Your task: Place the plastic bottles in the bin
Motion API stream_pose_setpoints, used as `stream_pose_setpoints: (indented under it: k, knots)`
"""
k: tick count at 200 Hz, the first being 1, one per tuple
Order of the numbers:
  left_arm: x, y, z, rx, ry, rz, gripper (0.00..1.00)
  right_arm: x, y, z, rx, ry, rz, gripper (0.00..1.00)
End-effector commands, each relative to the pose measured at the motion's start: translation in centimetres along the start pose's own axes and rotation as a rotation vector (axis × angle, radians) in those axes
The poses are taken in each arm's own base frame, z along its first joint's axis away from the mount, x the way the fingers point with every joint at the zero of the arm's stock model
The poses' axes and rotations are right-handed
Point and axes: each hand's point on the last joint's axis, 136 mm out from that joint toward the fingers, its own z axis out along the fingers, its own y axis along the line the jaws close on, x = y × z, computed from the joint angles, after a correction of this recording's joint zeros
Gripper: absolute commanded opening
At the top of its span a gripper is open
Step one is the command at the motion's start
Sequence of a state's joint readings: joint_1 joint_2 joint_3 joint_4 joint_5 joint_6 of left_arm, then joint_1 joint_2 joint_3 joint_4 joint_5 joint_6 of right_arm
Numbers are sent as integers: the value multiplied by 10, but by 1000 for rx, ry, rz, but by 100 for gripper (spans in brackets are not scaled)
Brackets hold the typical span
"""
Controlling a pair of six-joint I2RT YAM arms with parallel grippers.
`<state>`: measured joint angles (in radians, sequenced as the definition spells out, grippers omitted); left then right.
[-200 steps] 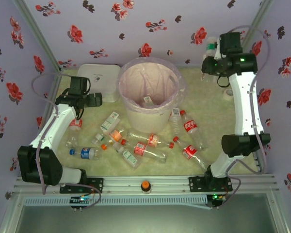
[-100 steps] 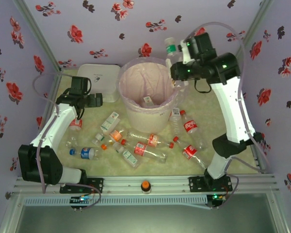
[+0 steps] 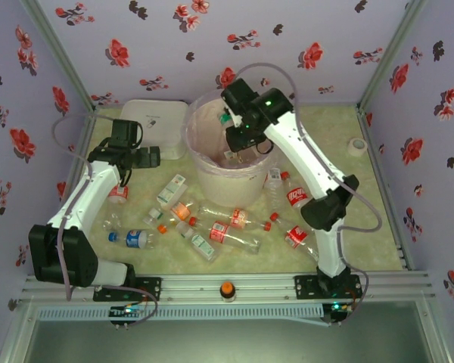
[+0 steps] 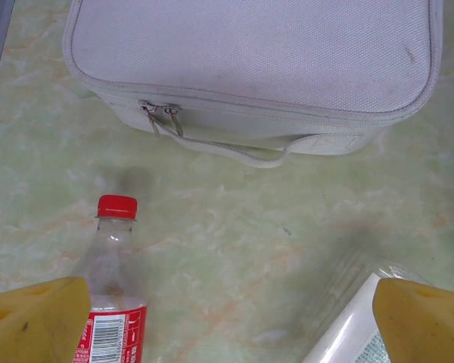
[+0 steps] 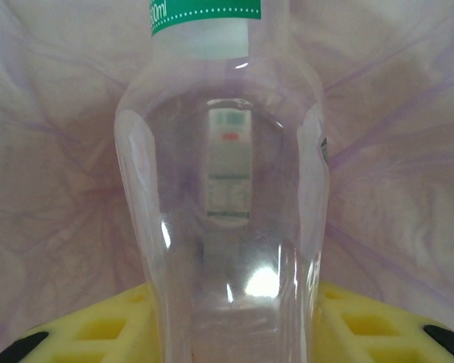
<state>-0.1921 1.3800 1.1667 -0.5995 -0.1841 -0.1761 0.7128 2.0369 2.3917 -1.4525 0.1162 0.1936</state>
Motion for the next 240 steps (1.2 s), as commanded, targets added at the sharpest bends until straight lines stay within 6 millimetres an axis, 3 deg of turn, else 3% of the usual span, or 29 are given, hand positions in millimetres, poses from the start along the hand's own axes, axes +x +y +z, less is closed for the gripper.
stream_pose_setpoints:
  k: [1,64,118,173,199,240]
  knots:
    - [1,1,0,-18,9,28,97,14,-2,23,40,74,-2,47]
    - [1,1,1,-17,12,30,97,30,13,110,0,156,47,54]
    - [2,0,1,-16,16,32,97,35,17,149,-25,139,92,72]
    - [5,-7,1,18,48,40,100,28,9,128,2,113,84,92]
    - [6,-7,2,18,55,40,100,18,4,99,12,62,79,99]
    - [12,-12,8,36,101,56,100,4,-3,37,10,-37,72,99]
